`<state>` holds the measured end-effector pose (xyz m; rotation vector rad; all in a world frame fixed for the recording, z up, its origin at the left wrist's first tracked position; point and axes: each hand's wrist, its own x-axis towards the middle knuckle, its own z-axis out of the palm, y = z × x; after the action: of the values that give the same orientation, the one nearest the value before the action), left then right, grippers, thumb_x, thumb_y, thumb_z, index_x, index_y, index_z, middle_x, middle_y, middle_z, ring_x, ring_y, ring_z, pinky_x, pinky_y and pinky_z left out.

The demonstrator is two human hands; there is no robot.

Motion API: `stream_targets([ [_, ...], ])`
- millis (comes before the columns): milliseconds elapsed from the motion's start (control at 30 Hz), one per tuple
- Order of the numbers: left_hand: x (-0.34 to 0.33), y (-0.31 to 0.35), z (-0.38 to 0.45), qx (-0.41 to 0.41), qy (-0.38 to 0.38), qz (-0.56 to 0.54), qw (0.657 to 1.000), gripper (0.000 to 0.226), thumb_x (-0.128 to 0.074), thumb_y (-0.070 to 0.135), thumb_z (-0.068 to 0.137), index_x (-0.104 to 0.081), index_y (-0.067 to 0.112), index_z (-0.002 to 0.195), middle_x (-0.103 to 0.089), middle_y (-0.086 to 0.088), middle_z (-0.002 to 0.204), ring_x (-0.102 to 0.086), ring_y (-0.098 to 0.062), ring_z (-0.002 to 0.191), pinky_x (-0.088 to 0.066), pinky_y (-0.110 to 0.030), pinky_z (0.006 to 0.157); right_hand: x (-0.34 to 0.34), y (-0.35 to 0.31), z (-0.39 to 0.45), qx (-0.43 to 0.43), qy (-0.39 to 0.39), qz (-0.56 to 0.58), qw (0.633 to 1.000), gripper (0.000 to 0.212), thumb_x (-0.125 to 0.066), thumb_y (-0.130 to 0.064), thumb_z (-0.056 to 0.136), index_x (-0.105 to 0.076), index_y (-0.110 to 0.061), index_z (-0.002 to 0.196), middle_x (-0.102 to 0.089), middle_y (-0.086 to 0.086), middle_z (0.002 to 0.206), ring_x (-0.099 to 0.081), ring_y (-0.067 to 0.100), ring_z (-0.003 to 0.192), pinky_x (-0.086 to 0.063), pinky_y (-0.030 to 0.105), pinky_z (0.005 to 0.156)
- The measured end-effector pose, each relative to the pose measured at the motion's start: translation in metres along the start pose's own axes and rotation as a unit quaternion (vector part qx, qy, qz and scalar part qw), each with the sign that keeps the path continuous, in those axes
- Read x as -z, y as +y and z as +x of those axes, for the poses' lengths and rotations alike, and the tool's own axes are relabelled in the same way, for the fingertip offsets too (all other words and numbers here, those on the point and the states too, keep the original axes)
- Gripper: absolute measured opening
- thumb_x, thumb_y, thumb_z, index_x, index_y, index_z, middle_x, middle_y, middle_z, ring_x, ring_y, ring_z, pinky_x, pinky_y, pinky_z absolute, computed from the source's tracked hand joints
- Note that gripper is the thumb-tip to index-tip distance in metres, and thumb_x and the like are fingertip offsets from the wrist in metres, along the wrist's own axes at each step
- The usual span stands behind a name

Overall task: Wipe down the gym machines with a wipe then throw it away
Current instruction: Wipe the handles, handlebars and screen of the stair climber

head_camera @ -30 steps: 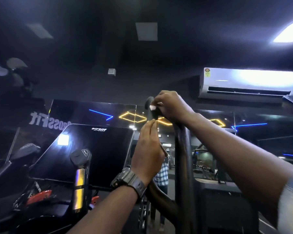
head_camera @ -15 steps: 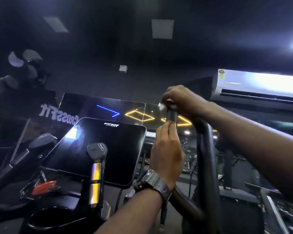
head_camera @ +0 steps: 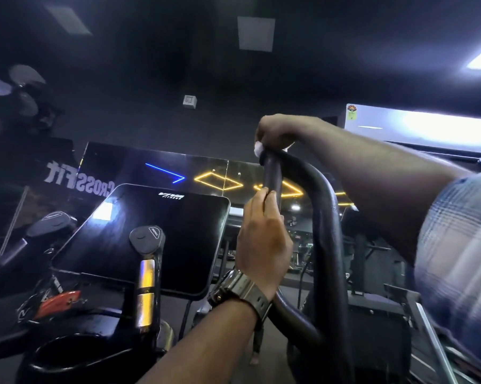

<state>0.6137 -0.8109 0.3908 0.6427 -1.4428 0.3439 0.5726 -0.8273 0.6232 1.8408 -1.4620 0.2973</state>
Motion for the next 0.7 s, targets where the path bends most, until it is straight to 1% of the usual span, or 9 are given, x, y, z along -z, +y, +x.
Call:
stream_targets([
  [67,-0.001,-0.001,0.0,0.005,0.003,0.0,1.0,0.047,-0.059,0.004,0.093,-0.048,0.0,0.139,-0.054,-0.014,0.139,-0.047,-0.023,0.133,-0.027,-0.017,0.108,-0.001,-0.01,-0.003,0.031,-0.012,-0.03,0.999,0.011,-0.071,-0.019,0.078,-0.071,-0.016,0.089,-0.067,-0.001,0.083,-0.061,0.018,0.075,-0.047,0.031,0.068],
  [200,0.001,-0.002,-0.001,-0.006,0.003,0.006,1.0,0.046,-0.06,0.005,0.092,-0.051,0.0,0.137,-0.056,-0.014,0.137,-0.048,-0.023,0.131,-0.023,-0.012,0.106,-0.005,-0.006,-0.021,0.122,0.013,-0.088,0.989,0.018,-0.064,-0.009,0.086,-0.069,-0.021,0.099,-0.063,0.0,0.098,-0.058,0.018,0.087,-0.042,0.029,0.071],
  [300,0.001,-0.006,0.003,-0.003,-0.003,-0.01,1.0,0.044,-0.059,0.007,0.093,-0.052,0.002,0.136,-0.055,-0.013,0.137,-0.048,-0.022,0.13,-0.03,-0.014,0.105,-0.014,0.002,-0.038,0.165,0.088,-0.093,0.978,0.022,-0.067,-0.01,0.085,-0.072,-0.02,0.103,-0.06,-0.001,0.103,-0.055,0.014,0.093,-0.038,0.022,0.075],
  [367,0.002,-0.007,0.015,0.011,-0.009,-0.044,0.999,0.031,-0.055,0.005,0.094,-0.059,0.002,0.125,-0.059,-0.009,0.125,-0.054,-0.019,0.114,-0.042,-0.018,0.099,-0.025,0.001,-0.046,0.157,0.129,-0.055,0.978,0.024,-0.068,-0.01,0.083,-0.073,-0.019,0.105,-0.06,0.003,0.106,-0.057,0.019,0.099,-0.039,0.021,0.077],
  [400,0.005,-0.008,0.024,0.028,-0.011,-0.07,0.997,0.021,-0.052,0.004,0.095,-0.062,0.004,0.113,-0.061,-0.006,0.113,-0.055,-0.017,0.099,-0.045,-0.021,0.087,-0.031,0.0,-0.049,0.147,0.143,-0.033,0.978,0.024,-0.066,-0.01,0.084,-0.073,-0.018,0.105,-0.061,0.004,0.106,-0.057,0.02,0.101,-0.041,0.023,0.08],
  [467,0.012,-0.011,0.051,0.083,-0.013,-0.108,0.991,0.018,-0.047,0.005,0.097,-0.065,0.01,0.096,-0.062,-0.003,0.096,-0.053,-0.017,0.082,-0.038,-0.024,0.069,-0.04,0.001,-0.056,0.123,0.154,0.009,0.98,0.022,-0.063,-0.014,0.085,-0.074,-0.017,0.103,-0.066,0.005,0.105,-0.059,0.022,0.103,-0.047,0.032,0.086],
  [533,0.016,-0.017,0.079,0.148,-0.024,-0.152,0.977,0.022,-0.047,0.013,0.097,-0.069,0.01,0.1,-0.07,-0.006,0.099,-0.063,-0.023,0.089,-0.046,-0.028,0.077,-0.042,0.01,-0.061,0.101,0.148,0.057,0.982,0.02,-0.061,-0.018,0.085,-0.075,-0.019,0.1,-0.071,0.0,0.1,-0.063,0.019,0.098,-0.048,0.028,0.083],
  [600,0.016,-0.024,0.099,0.201,-0.025,-0.209,0.957,0.023,-0.046,0.026,0.088,-0.065,0.016,0.095,-0.071,-0.009,0.101,-0.068,-0.028,0.095,-0.055,-0.043,0.086,-0.04,0.017,-0.057,0.069,0.14,0.084,0.984,0.02,-0.062,-0.017,0.085,-0.075,-0.022,0.1,-0.07,-0.005,0.096,-0.064,0.012,0.092,-0.043,0.02,0.077],
  [700,0.014,-0.031,0.114,0.253,-0.019,-0.265,0.93,0.022,-0.039,0.034,0.089,-0.053,0.018,0.083,-0.068,-0.016,0.097,-0.07,-0.035,0.084,-0.059,-0.052,0.077,-0.039,0.015,-0.039,0.032,0.163,0.092,0.982,0.023,-0.06,-0.015,0.082,-0.074,-0.025,0.099,-0.07,0.002,0.102,-0.066,0.021,0.095,-0.052,0.028,0.083],
])
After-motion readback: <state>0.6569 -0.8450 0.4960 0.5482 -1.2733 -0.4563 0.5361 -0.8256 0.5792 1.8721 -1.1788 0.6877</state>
